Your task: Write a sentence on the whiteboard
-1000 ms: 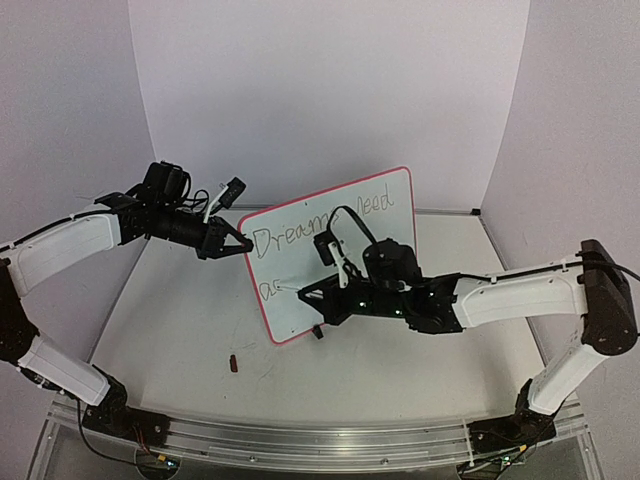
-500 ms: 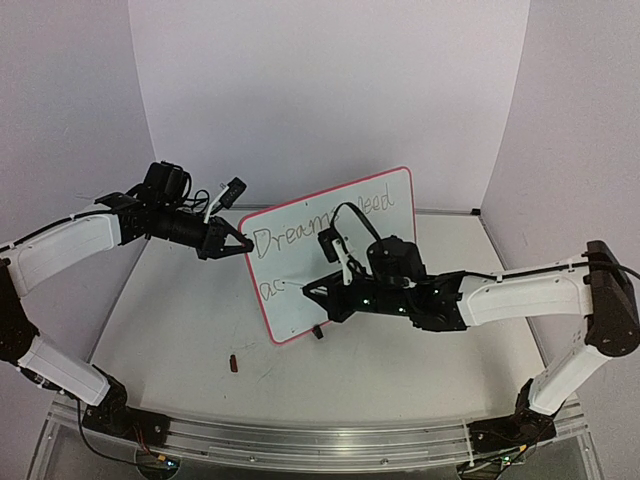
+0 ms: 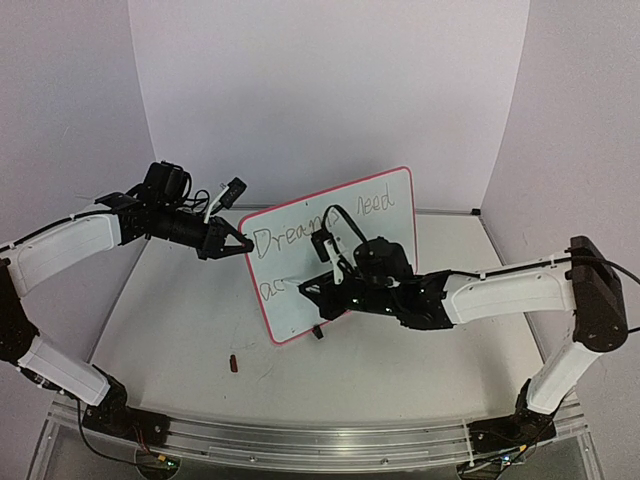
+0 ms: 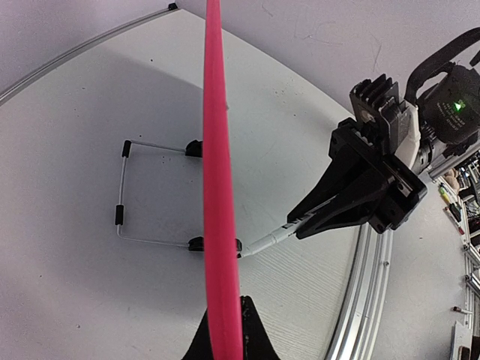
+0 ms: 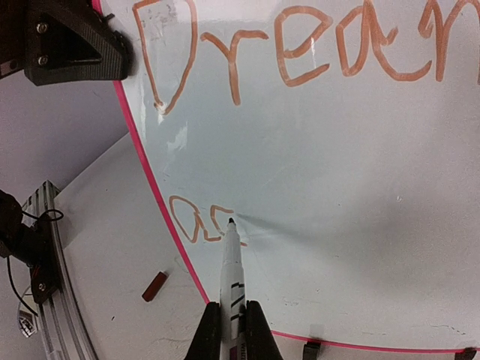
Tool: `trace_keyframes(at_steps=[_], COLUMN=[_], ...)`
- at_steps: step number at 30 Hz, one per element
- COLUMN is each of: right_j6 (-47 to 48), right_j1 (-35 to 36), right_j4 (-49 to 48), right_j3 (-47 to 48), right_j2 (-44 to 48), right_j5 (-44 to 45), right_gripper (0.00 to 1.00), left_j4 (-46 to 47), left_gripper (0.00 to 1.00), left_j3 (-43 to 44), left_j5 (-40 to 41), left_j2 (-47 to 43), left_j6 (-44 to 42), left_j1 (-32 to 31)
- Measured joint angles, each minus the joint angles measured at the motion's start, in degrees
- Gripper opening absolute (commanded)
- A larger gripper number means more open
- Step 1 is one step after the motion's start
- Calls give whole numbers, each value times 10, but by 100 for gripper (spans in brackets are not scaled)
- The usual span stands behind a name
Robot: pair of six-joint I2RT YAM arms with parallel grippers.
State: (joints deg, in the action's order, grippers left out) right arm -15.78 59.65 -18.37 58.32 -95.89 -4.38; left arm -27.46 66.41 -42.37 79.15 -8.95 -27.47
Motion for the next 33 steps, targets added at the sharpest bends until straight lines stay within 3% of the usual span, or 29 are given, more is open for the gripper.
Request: trace_keyframes(at_steps=[21,33], right_j6=[-28,-17], right_j1=[8,0], right_j4=[0,-21], right_j3=[0,-32], right_j2=[0,20], right_j5=[83,59], right_gripper=[0,0], left_j4=[0,0], left_gripper=[0,0], left_j3=[0,0], left_j5=[5,5], left_j2=[0,0], left_j6=[2,1], left_j1=[-1,-2])
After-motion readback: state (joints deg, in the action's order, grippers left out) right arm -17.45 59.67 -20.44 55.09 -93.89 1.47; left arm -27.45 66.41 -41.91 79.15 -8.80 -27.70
